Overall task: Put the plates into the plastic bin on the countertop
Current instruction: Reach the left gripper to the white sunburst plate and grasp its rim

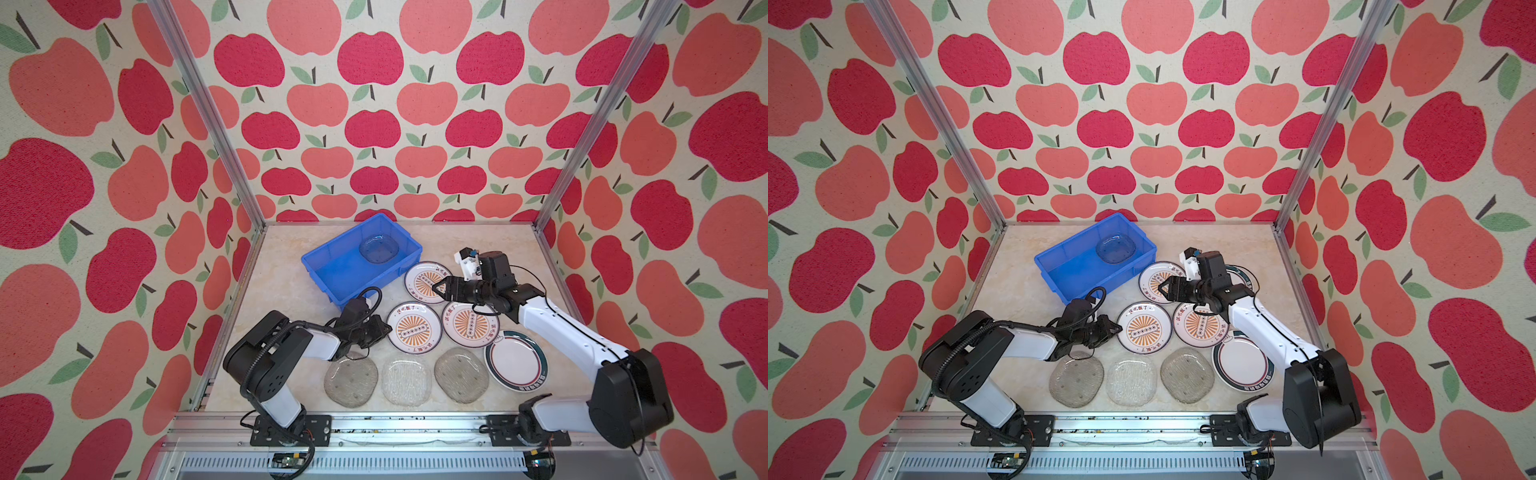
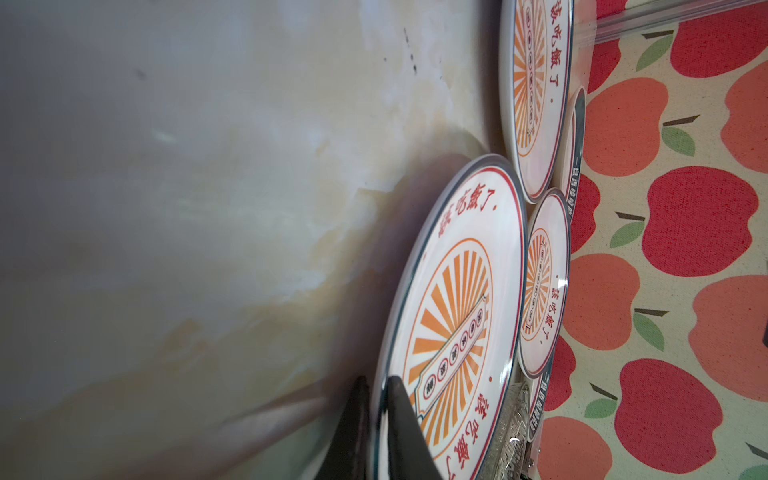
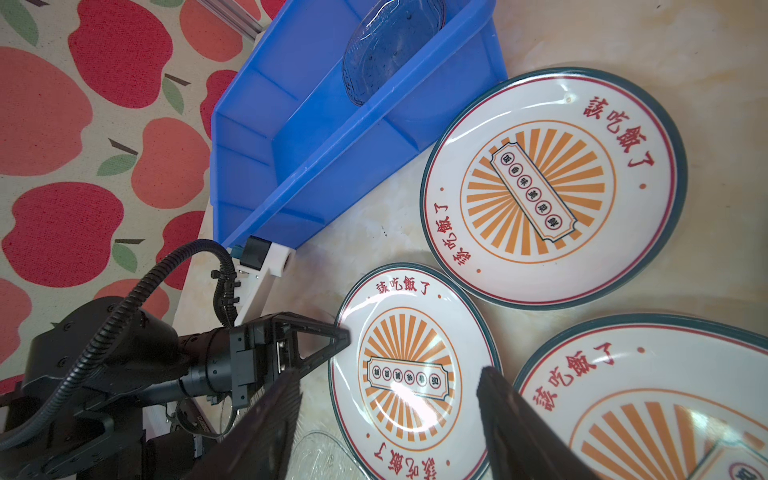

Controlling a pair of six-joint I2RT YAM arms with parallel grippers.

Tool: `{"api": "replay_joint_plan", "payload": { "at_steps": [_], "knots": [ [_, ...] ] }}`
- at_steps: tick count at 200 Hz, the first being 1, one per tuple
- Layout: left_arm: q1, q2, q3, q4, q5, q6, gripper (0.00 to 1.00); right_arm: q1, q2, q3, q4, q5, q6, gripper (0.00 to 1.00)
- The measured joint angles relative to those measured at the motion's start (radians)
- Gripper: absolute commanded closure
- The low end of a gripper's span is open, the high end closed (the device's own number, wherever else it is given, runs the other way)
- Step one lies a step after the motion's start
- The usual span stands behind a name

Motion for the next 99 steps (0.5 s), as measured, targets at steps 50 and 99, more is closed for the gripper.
{"api": "replay_joint_plan", "payload": {
  "at_steps": [50,99],
  "knots": [
    [0.008,-0.011,0.000,-0.002,0.006,0.000,0.96,0.000,0.005,-0.005,0.020,0.000,0.000,0.29],
    [0.020,-0.084,0.013,-0.096,-0.009,0.027,1.00,0.000,0.010,-0.005,0.029,0.000,0.002,0.29]
  ]
}}
